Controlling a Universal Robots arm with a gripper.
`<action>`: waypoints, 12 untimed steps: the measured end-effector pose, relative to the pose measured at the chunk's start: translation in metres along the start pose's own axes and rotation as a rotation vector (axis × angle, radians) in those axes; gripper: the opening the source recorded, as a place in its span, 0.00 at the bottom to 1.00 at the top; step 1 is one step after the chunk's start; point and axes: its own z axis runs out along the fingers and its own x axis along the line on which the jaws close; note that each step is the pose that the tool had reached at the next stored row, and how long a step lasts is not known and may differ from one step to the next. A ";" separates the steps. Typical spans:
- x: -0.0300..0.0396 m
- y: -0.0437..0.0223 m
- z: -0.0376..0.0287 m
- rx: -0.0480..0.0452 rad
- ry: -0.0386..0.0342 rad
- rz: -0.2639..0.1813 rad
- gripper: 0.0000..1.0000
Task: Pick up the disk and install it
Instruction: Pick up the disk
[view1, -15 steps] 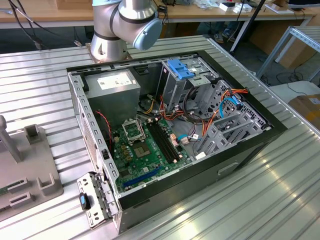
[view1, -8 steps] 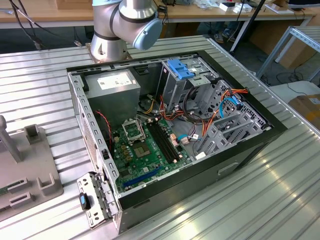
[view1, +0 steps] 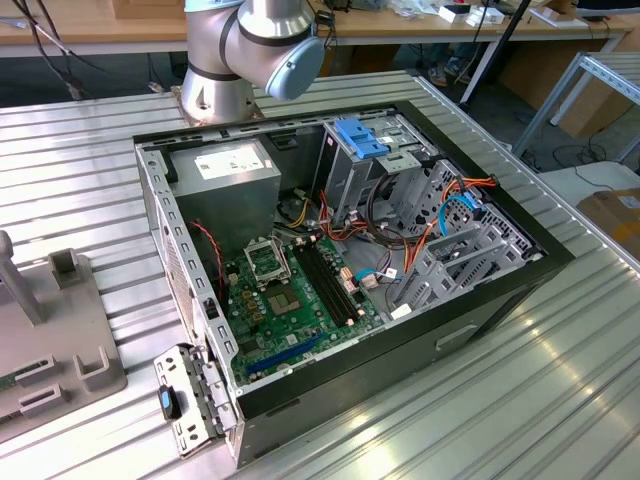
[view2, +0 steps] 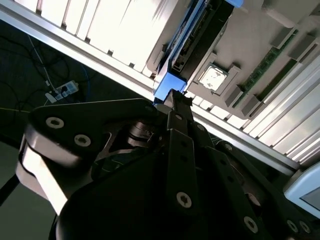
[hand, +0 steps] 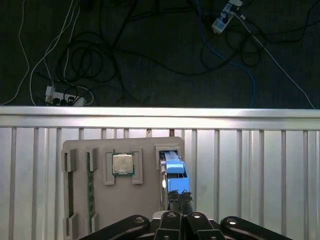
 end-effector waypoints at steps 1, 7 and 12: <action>0.0000 0.0000 0.0006 -0.0002 0.0000 0.000 0.11; -0.0036 0.0000 0.0010 0.0001 -0.0001 0.000 0.11; -0.0043 0.0000 0.0009 0.0000 0.0000 0.000 0.24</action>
